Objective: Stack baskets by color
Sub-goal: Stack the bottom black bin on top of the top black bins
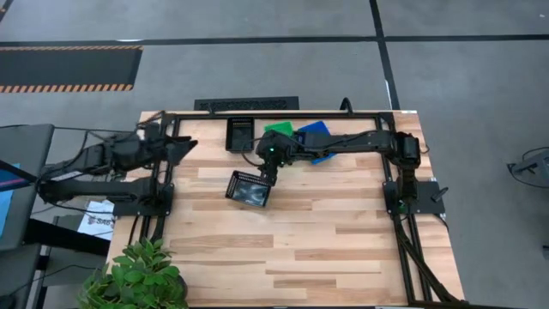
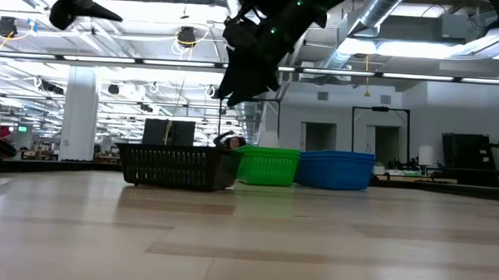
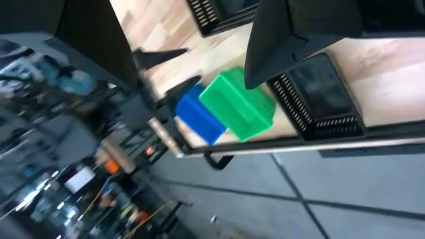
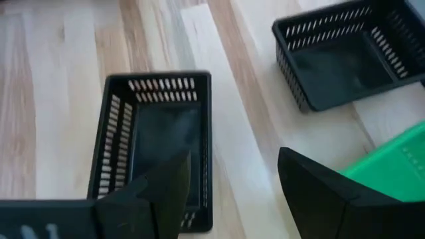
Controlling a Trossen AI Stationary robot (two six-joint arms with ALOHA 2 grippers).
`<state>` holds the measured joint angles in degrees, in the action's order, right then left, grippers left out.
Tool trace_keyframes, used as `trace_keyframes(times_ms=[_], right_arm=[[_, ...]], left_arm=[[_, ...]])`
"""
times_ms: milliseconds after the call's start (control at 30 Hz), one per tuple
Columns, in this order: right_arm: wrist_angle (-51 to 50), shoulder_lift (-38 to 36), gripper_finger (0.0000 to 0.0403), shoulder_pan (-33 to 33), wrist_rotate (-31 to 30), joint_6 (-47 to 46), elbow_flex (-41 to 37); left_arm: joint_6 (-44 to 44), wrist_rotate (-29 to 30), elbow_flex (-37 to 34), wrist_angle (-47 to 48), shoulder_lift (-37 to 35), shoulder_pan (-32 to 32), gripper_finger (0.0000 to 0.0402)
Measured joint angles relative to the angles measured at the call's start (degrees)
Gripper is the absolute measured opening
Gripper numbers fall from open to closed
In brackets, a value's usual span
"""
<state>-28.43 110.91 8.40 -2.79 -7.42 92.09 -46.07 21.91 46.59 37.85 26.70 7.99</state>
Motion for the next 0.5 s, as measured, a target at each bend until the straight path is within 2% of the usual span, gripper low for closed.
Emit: trace_keyframes(times_ms=[267, 500], right_arm=[[5.4, 1.7, 0.0249, 0.4, 0.0, 0.5, -1.5], [6.9, 5.9, 0.0249, 0.4, 0.1, 1.5, -1.6]], left_arm=[[-0.3, 3.5, 0.0, 0.0, -5.3, 0.0, 0.0265], [-0.4, 4.0, 0.0, 0.3, -6.6, 0.0, 0.0265]])
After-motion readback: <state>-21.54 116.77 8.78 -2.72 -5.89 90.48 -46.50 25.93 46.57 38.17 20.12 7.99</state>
